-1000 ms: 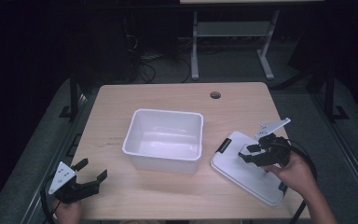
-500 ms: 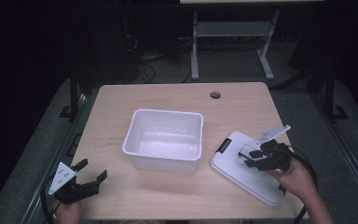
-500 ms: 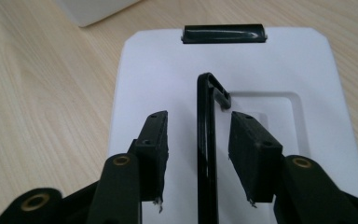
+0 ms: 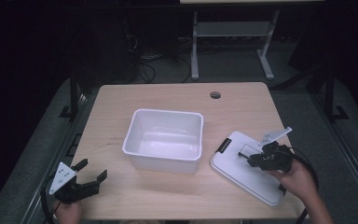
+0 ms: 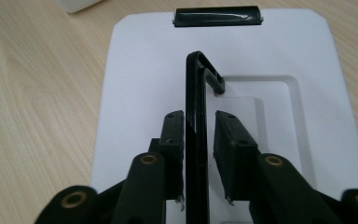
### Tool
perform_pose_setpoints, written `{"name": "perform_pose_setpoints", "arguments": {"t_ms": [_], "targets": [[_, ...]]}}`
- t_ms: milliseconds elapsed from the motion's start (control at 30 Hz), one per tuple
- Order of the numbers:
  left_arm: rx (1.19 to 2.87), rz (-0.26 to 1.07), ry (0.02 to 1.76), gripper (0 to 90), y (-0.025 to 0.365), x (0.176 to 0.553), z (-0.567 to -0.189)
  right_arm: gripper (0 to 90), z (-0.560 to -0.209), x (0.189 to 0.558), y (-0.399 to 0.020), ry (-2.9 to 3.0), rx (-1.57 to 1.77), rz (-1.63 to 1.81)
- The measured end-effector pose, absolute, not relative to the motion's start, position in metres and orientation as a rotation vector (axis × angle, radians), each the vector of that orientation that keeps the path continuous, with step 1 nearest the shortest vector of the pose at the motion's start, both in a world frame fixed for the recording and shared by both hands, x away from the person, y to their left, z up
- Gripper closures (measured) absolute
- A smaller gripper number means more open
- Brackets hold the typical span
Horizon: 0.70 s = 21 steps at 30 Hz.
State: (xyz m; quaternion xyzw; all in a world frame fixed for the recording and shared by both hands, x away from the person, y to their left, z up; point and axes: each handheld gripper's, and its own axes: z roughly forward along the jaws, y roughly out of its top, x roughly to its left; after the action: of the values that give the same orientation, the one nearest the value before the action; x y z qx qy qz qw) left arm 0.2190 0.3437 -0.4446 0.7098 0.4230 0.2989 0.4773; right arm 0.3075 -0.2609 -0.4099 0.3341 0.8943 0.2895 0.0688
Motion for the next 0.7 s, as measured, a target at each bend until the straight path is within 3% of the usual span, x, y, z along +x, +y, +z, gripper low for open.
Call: {"name": "perform_pose_setpoints", "arguments": {"t_ms": [700], "targets": [[1.726,0.73,1.038,13.0,0.344,0.221,-0.445,83.7,-0.405,0.321,-0.273,2.691,1.005,0.87]]}}
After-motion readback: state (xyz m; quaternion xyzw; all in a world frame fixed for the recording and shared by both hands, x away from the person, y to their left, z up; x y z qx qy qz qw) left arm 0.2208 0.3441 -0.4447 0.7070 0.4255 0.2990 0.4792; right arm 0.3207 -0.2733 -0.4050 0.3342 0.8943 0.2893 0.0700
